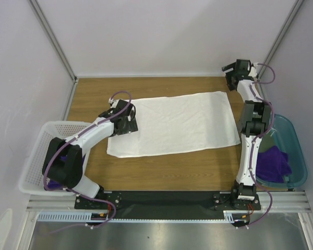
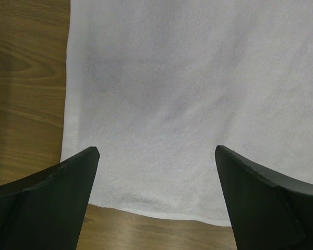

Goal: Fold and stack the towels
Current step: Flatten out the crumpled towel

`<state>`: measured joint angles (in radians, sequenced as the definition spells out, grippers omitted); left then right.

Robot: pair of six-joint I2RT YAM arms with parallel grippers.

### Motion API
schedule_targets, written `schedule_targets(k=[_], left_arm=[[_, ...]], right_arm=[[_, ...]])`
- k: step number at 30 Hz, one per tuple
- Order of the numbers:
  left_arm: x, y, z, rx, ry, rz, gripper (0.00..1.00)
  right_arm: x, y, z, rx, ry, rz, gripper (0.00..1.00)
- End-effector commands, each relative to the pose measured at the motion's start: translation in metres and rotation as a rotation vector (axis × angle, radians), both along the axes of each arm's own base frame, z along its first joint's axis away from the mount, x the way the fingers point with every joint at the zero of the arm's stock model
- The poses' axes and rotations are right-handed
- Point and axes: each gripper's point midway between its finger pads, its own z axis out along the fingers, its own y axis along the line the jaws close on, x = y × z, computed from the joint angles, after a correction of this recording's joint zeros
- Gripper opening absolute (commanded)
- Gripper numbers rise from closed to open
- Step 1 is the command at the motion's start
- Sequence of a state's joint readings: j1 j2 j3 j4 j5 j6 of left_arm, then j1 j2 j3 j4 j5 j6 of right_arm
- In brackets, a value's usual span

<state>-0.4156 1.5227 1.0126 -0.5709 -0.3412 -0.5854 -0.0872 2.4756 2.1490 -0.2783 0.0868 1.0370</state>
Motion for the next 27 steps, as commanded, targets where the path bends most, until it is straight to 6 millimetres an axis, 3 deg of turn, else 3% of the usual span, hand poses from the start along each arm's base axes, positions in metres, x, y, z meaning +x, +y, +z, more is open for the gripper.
schedule_targets(k=[1, 3, 6, 10, 12, 13, 14, 15, 16, 17, 18, 19, 20, 22, 27], left_arm=[[-0.003, 0.009, 0.007, -0.003, 0.023, 0.087, 1.0], [-0.012, 0.006, 0.006, -0.029, 0.042, 0.086, 0.99], [-0.031, 0.006, 0.004, -0.069, 0.074, 0.101, 0.99], [-0.058, 0.015, -0.002, -0.088, 0.101, 0.149, 0.98], [-0.063, 0.02, -0.006, -0.104, 0.102, 0.187, 0.97], [-0.068, 0.027, -0.009, -0.117, 0.104, 0.216, 0.97], [-0.068, 0.028, -0.011, -0.145, 0.101, 0.238, 0.96], [-0.07, 0.027, -0.012, -0.181, 0.101, 0.25, 0.94], [-0.074, 0.032, -0.016, -0.198, 0.1, 0.272, 0.94], [-0.073, 0.032, -0.015, -0.217, 0.085, 0.288, 0.93], [-0.074, 0.034, -0.015, -0.221, 0.078, 0.297, 0.92], [-0.078, 0.036, -0.017, -0.221, 0.076, 0.303, 0.92], [-0.078, 0.036, -0.014, -0.234, 0.055, 0.308, 0.91], [-0.085, 0.039, -0.021, -0.232, 0.061, 0.321, 0.89], [-0.081, 0.035, -0.021, -0.258, 0.019, 0.269, 0.77]], right_arm=[[0.023, 0.024, 0.074, -0.005, -0.211, 0.228, 0.94], [0.02, 0.037, 0.102, -0.051, -0.25, 0.331, 0.94], [0.005, 0.05, 0.114, -0.103, -0.22, 0.406, 0.95], [-0.031, 0.073, 0.135, -0.244, -0.155, 0.529, 0.95], [-0.047, 0.093, 0.124, -0.271, -0.102, 0.589, 0.95], [-0.059, 0.093, 0.131, -0.301, -0.088, 0.611, 0.95], [-0.068, 0.117, 0.128, -0.308, -0.073, 0.66, 0.95], [-0.075, 0.122, 0.128, -0.317, -0.058, 0.669, 0.95], [-0.087, 0.126, 0.112, -0.313, -0.009, 0.69, 0.95], [-0.096, 0.13, 0.122, -0.334, -0.019, 0.703, 0.95], [-0.103, 0.138, 0.12, -0.344, -0.005, 0.714, 0.95], [-0.114, 0.14, 0.103, -0.337, 0.04, 0.728, 0.95], [-0.122, 0.143, 0.113, -0.344, 0.027, 0.734, 0.95], [-0.135, 0.144, 0.104, -0.342, 0.058, 0.74, 0.94], [-0.171, 0.118, 0.079, -0.363, 0.211, 0.678, 0.93]])
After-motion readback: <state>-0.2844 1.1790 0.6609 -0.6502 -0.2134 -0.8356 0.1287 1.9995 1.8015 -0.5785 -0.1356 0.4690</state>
